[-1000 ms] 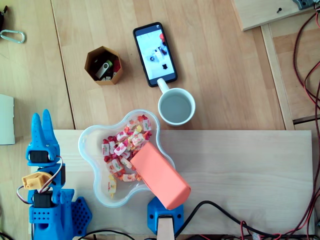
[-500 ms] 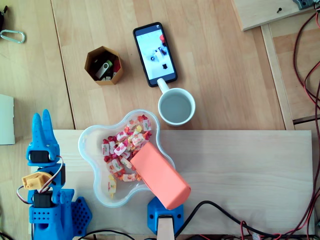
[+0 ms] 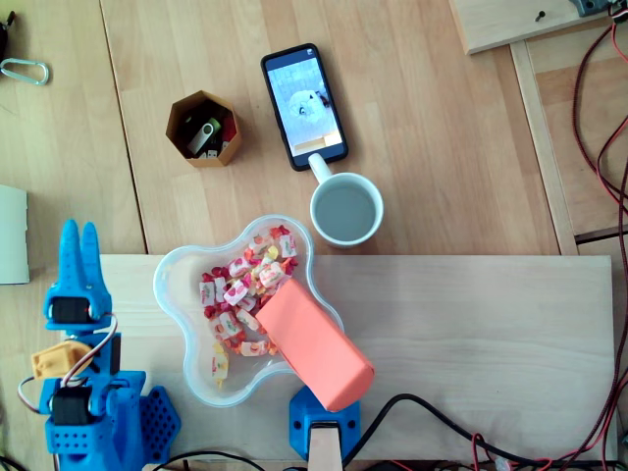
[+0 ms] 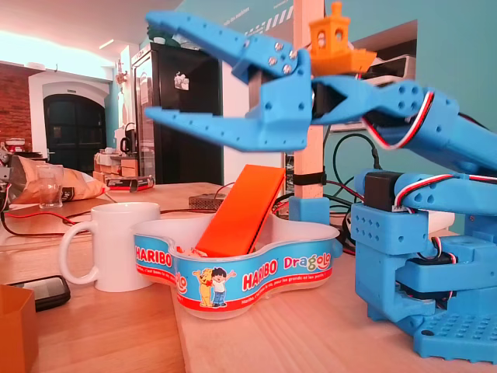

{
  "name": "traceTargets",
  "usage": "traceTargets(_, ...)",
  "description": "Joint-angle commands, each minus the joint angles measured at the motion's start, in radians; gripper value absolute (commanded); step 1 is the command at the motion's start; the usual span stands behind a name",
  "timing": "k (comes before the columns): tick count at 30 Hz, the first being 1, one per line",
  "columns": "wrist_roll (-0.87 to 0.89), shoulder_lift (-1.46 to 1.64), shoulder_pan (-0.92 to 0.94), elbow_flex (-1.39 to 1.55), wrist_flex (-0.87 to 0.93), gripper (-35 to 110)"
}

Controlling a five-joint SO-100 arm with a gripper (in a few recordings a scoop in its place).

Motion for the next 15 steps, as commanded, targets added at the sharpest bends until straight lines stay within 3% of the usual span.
traceTargets(1,0.009,0.031,0.026,-0.112,0.083,35)
traceTargets(6,0.075,0.005,0.06,-0.172,0.137,35)
traceTargets(15,0.407,-0.264,0.383,-0.244,0.186,35)
